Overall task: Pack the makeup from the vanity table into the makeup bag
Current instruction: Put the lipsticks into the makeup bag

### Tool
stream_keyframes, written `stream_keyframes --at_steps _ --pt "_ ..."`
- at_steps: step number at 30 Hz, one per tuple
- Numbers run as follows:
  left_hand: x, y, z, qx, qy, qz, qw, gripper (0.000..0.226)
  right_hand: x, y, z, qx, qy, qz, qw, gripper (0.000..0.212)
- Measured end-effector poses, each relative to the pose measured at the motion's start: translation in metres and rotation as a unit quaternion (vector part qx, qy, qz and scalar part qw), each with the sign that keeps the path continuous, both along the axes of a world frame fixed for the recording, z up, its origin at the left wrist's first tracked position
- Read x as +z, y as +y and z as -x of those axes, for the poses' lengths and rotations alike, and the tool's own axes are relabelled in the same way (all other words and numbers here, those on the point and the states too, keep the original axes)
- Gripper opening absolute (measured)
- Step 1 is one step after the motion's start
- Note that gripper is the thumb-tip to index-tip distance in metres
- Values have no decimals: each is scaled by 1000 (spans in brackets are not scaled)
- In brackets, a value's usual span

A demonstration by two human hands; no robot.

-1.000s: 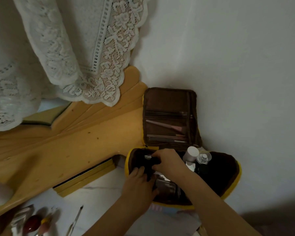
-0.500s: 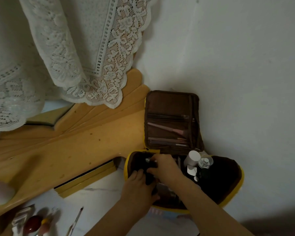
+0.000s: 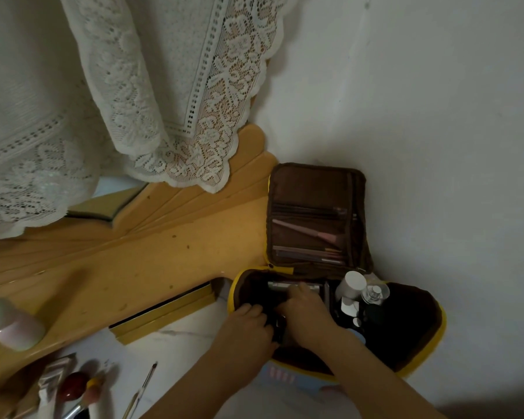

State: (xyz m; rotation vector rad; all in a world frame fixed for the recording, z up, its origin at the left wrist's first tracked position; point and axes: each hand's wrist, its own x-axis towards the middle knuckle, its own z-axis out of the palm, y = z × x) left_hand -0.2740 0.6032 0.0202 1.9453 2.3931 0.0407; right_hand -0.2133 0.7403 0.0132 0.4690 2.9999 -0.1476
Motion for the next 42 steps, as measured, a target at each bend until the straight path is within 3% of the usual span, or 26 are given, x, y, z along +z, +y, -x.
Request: stream_keyframes --at_steps 2,4,7,11,13,14,16,19,23,26,33,42 --pt "1 0 -1 -5 2 0 1000 23 16 -3 -7 17 -8 43 999 16" --pt "3 -1 -1 -13 -3 -6 1000 20 21 -1 -15 -12 14 67 998 33" --pt "6 -3 -3 -25 4 -20 999 15 28 2 -26 -57 59 121 989 39" --pt "24 -12 -16 31 -36 -87 995 17 34 2 -49 -46 49 149 987 42" --pt "30 -23 -24 62 -52 -142 987 7 37 0 -59 -39 42 163 985 39" --pt "33 -29 -29 85 -77 -146 983 15 39 -3 -62 -32 40 171 984 37" --pt "31 -45 -35 138 -97 -139 976 30 43 -11 -68 -12 29 187 982 34" --pt "26 -74 -44 216 -108 -126 962 30 42 -28 -75 18 32 226 973 30" --pt "11 -123 -52 325 -141 -38 934 34 26 -52 -75 49 33 266 962 30" --pt "3 -162 -60 383 -170 30 908 34 12 -75 -72 63 -3 245 967 31" --pt "-12 -235 -62 462 -207 68 860 32 -6 -126 -56 101 -111 214 965 34" --pt "-15 -321 -43 497 -231 38 836 30 -16 -213 -20 86 -112 201 969 33"
